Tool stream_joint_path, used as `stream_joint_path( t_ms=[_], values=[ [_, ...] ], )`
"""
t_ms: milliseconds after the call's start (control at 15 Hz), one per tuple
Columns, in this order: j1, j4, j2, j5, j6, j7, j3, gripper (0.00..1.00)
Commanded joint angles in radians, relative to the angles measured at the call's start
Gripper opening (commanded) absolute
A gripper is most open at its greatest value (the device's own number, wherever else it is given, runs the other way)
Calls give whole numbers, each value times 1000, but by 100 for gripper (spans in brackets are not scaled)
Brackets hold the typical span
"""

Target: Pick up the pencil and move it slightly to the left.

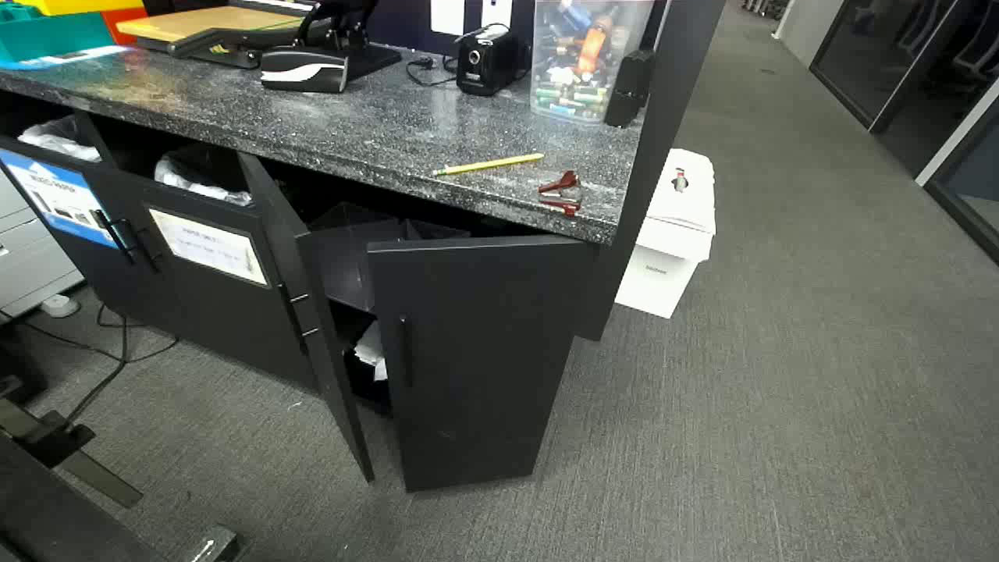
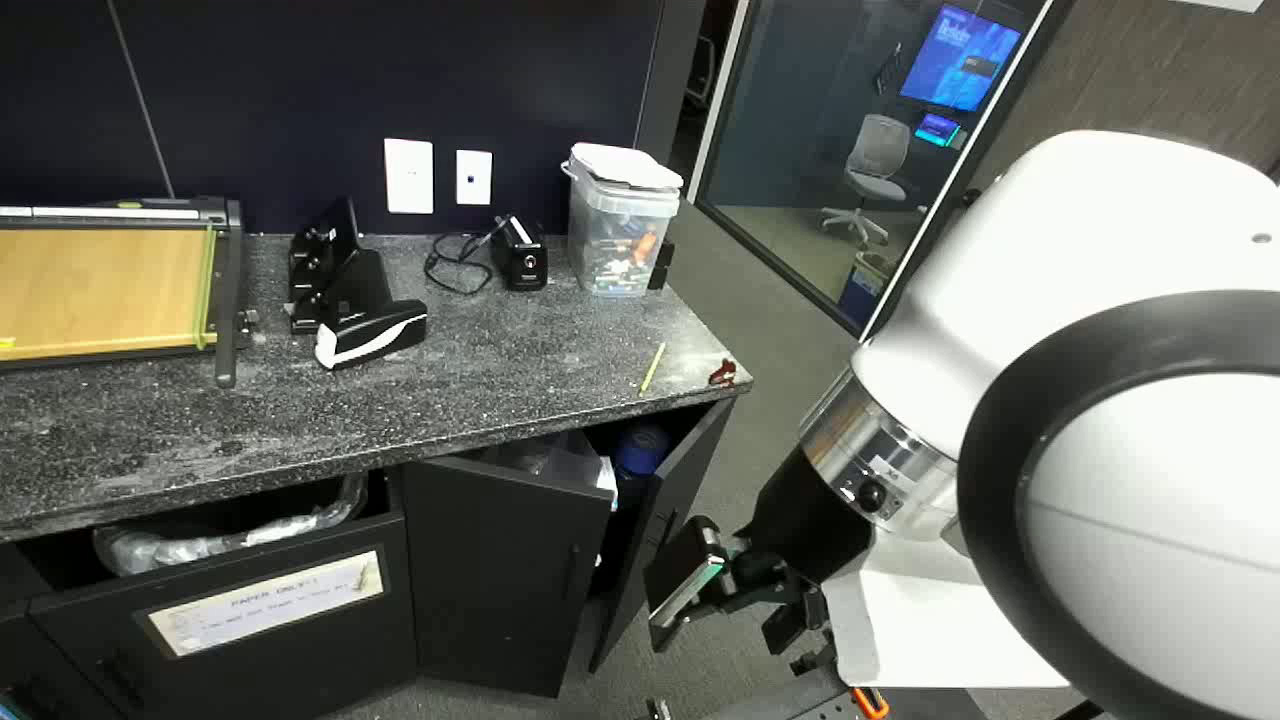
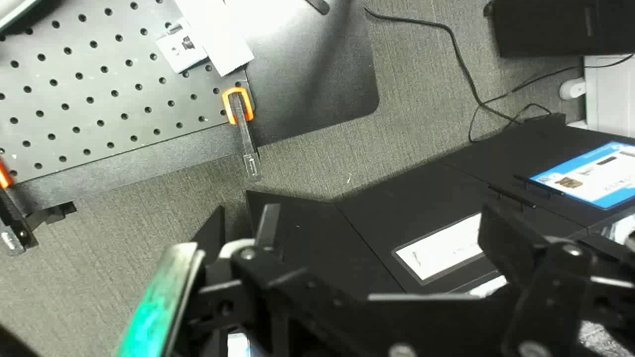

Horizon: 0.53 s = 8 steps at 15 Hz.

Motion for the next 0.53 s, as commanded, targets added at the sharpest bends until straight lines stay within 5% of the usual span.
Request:
stream_joint_path(
  t_ms=[0,467],
  values=[
    [-5,3,-1,2,-4,-2,3,100],
    [-30,80,82,4,21,9,-5,100]
  ],
)
